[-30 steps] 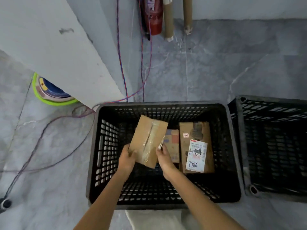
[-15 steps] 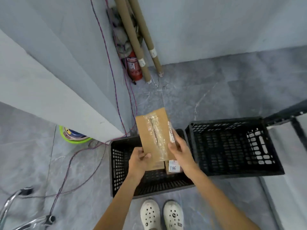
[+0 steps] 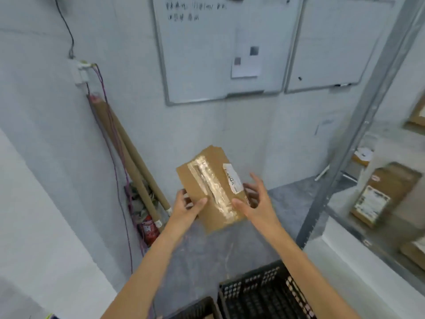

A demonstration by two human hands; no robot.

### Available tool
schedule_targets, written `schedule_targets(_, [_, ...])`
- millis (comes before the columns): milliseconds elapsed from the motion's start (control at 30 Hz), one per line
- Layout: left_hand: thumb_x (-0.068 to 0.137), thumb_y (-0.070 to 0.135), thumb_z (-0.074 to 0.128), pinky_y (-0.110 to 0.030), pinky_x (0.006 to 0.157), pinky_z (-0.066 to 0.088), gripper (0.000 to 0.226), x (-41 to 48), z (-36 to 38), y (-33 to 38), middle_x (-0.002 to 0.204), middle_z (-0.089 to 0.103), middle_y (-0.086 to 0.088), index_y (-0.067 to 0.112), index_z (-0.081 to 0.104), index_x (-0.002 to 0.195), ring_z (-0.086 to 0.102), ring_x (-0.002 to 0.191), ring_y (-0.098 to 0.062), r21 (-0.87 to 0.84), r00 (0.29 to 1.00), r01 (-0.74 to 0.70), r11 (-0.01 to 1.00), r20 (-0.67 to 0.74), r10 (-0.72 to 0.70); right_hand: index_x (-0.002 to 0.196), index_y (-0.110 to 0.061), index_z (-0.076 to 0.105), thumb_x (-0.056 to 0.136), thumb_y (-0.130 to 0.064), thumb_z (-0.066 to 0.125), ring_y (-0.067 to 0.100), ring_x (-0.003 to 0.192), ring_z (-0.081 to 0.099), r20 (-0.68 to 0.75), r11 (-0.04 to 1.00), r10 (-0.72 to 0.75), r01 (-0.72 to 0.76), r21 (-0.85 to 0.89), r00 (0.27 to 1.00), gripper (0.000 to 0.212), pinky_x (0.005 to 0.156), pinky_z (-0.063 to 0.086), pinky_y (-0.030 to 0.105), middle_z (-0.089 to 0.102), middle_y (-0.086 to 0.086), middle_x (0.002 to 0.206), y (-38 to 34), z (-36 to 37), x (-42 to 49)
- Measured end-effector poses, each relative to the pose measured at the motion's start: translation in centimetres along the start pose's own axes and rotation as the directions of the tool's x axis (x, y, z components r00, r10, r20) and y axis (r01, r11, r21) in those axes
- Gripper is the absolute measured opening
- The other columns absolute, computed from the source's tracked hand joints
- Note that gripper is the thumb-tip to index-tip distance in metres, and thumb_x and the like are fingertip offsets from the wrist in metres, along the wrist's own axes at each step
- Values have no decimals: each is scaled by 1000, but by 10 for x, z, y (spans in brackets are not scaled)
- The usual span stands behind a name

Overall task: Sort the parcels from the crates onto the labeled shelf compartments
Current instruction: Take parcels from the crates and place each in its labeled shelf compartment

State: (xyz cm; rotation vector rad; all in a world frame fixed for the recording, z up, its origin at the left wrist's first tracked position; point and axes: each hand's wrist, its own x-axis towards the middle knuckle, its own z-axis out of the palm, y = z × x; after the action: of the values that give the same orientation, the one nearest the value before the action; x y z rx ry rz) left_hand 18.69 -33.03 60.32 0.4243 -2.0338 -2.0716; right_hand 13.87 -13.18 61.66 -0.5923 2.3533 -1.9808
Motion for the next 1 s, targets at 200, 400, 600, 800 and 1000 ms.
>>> schedule_targets(200, [66, 48, 72, -44, 79, 56, 78, -22, 40, 110, 134, 50, 2, 24, 35, 132, 56, 117, -22, -250, 976, -6, 968, 210, 60, 144, -46, 21, 70, -31, 83, -16, 104, 47, -90, 943, -234, 203, -263, 968, 98, 81, 38, -1, 48, -25, 118, -102, -69, -26])
schedule_targets(400, [61, 68, 64, -55, 98, 42, 83, -36, 63, 155, 134, 38, 10, 40, 35, 134, 40, 127, -20, -228, 922, 53, 972, 384, 40, 138, -62, 6, 71, -34, 82, -18, 110, 39, -68, 814, -307, 225, -535, 949, 106, 89, 29, -3, 43, -23, 124, -146, -118, -66])
schedule_targets(600, [62, 62, 74, -51, 90, 51, 68, -43, 86, 157, 124, 53, 3, 37, 52, 121, 55, 113, -19, -173, 793, 165, 971, 609, -26, 139, -63, -1, 73, -39, 78, -4, 122, 29, -53, 669, -378, 233, -706, 924, 106, 107, 31, 29, 30, -33, 128, -166, -140, -101])
schedule_targets(800, [62, 55, 77, -39, 76, 57, 60, -54, 107, 148, 112, 60, -8, 29, 60, 113, 60, 102, -26, -414, 798, 259, 873, 600, 47, 144, -53, 4, 68, -53, 74, 6, 141, 19, -314, 827, -358, 142, -545, 879, 103, 114, 20, 40, 15, -28, 150, -163, -151, -131])
schedule_targets(1000, [58, 50, 80, -45, 80, 55, 68, -62, 116, 142, 117, 66, -9, 27, 60, 118, 61, 106, -27, -486, 740, 306, 818, 663, 117, 145, -44, 18, 73, -43, 72, 1, 133, 37, -374, 929, -223, 81, -360, 900, 90, 115, 31, 43, 38, -18, 145, -155, -160, -157])
